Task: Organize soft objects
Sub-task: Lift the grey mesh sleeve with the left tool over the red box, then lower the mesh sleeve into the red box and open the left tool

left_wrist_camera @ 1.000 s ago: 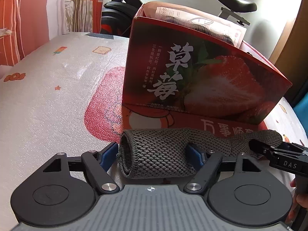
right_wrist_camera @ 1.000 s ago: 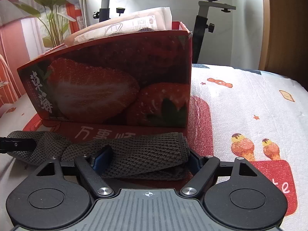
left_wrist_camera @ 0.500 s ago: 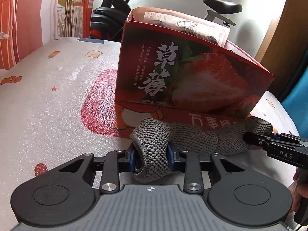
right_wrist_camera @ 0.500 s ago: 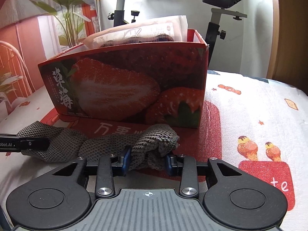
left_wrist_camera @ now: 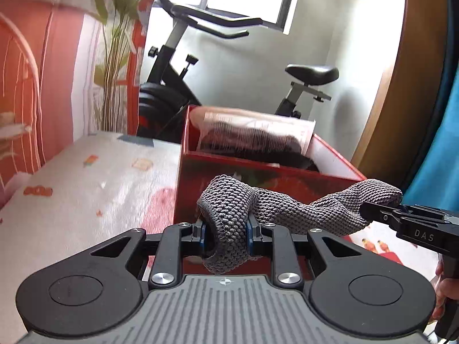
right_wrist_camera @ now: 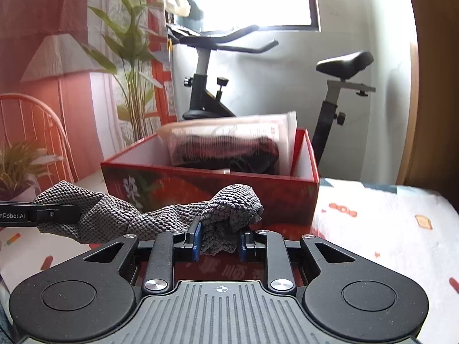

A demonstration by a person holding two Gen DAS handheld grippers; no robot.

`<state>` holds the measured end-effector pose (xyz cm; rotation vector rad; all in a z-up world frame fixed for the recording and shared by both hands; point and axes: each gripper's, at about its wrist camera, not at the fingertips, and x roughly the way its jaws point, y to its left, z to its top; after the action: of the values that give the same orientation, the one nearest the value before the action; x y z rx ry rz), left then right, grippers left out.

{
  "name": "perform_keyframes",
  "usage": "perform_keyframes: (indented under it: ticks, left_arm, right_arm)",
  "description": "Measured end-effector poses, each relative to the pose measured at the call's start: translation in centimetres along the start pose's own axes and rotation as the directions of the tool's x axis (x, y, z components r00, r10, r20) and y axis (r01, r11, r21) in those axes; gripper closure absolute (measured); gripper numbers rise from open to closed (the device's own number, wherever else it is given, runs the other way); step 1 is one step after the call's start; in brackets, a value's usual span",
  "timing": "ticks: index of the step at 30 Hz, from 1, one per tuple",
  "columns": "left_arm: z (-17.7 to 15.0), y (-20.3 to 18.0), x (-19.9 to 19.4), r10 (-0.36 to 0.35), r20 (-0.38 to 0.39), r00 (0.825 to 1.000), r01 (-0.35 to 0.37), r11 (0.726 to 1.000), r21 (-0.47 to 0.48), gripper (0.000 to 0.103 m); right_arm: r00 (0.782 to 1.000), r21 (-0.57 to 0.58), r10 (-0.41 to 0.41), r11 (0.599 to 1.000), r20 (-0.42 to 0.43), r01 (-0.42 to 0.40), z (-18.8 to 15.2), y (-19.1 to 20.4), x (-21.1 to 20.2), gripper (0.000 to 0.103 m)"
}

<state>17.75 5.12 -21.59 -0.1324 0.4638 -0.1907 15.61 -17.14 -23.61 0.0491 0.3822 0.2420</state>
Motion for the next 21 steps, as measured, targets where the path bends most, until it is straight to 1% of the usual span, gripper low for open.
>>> perform_keyframes:
  ticks: [4,6,9,12,14,17,21]
  left_arm:
    - [3.4,-0.5,-0.4,-0.019,0.065,0.998,0.018,1.000,0.019,0.077]
    - [5.3,-0.7,0.2,-0.028,0.077,0.997,0.027,0.999,0.018,0.077]
    - [8.4,-1.2,2.4,-0.049,0.063,0.997,0.047,0.998,0.031,0.077]
    - [10.6,-1.3,5.7,-0.050,0.034,0.998,0.048,0.998,0.042,0.077]
    - [11.4,-1.2,8.3,-0.046,-0.009,0.999,0.047,0.998,0.041,0.077]
    - [11.4,-2.0,11.5,0.004,-0.048,0.999,0.001,0.994,0.106,0.077]
    - [10.6,-2.7,14.9,0.029,-0.133,0.991,-0.008,0.989,0.150,0.077]
  right_arm:
    - [0.999,-0.029,0.003,1.000,0.054,-0.001,3.1,0.0,-0.4,0.081]
    - [0.997,-0.043,0.000,0.999,0.072,0.004,4.7,-0.2,0.0,0.081]
    - [0.996,-0.074,-0.012,0.997,0.083,0.018,7.0,-0.8,1.6,0.081]
    - [0.997,-0.097,-0.038,0.994,0.066,0.044,8.7,-1.6,4.6,0.081]
    - [0.998,-0.099,-0.053,0.993,0.045,0.058,9.4,-2.3,6.7,0.081]
    - [0.996,-0.124,-0.084,0.989,0.006,0.084,9.7,-3.2,9.9,0.081]
    - [0.992,-0.158,-0.107,0.983,-0.061,0.096,9.1,-4.0,13.4,0.081]
